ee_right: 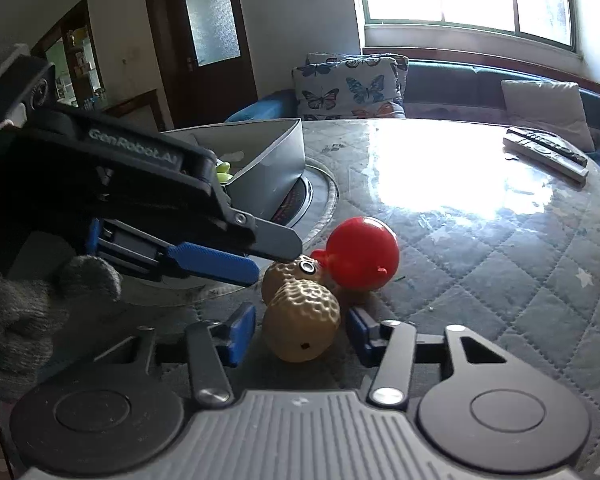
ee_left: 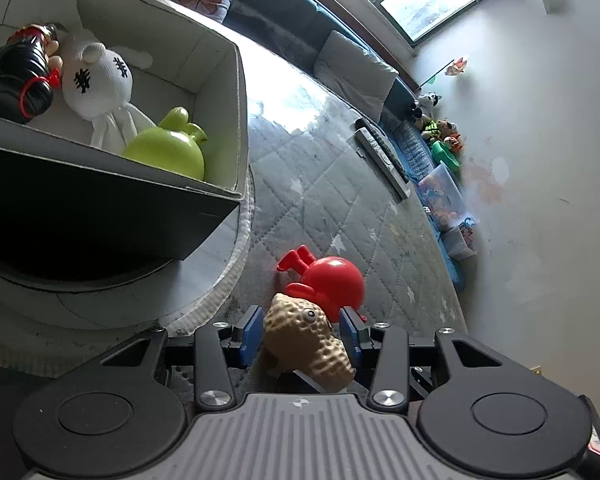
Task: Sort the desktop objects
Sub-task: 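Move the right tool to the tan peanut toy and close on it, then lift the tan peanut toy with the right gripper over the box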
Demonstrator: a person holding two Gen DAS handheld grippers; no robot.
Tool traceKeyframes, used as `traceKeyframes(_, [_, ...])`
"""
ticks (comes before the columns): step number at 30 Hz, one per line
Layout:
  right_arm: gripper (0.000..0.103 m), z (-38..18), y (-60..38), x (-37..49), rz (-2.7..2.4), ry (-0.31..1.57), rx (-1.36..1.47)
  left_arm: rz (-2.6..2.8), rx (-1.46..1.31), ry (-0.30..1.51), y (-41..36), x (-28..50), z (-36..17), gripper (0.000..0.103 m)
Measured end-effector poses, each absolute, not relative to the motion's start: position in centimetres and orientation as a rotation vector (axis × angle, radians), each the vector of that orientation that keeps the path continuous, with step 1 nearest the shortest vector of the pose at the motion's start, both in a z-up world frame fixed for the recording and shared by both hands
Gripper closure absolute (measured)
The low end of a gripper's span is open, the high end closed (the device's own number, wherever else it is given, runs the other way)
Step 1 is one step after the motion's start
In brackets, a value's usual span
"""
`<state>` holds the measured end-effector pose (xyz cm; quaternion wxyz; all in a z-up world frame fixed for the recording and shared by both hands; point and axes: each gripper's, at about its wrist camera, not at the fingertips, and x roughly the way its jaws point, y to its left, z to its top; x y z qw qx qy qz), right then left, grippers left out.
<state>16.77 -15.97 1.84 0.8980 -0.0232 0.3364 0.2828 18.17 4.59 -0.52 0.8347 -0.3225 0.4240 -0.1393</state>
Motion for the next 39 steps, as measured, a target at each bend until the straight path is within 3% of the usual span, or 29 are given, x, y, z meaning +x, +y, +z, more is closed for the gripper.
traceKeyframes(4, [0.061, 1.9, -15.9, 16.7, 0.587, 0.701, -0.045, -0.304, -0.689, 0.897, 4.7, 17.9, -0.7, 0.058])
traceKeyframes(13, [0.062, 2.6, -15.6, 15.5, 0.588, 0.687, -0.057, -0.323, -0.703, 0.893, 4.8, 17.2, -1.1, 0.059])
traceKeyframes(21, [0.062, 6.3, -13.5, 14.5, 0.650, 0.578, -0.090, -0.302, -0.662, 0.762, 7.5, 14.7, 3.8, 0.059])
traceKeyframes(29, [0.062, 9.1, -7.8, 18.5, 0.755, 0.521, -0.111, -0.195, -0.659, 0.657, 13.1, 15.8, 7.1, 0.059])
traceKeyframes(39, [0.062, 8.2, -1.2, 24.6, 0.828, 0.606, -0.142, -0.107, -0.697, 0.692, 18.4, 20.4, 5.1, 0.059])
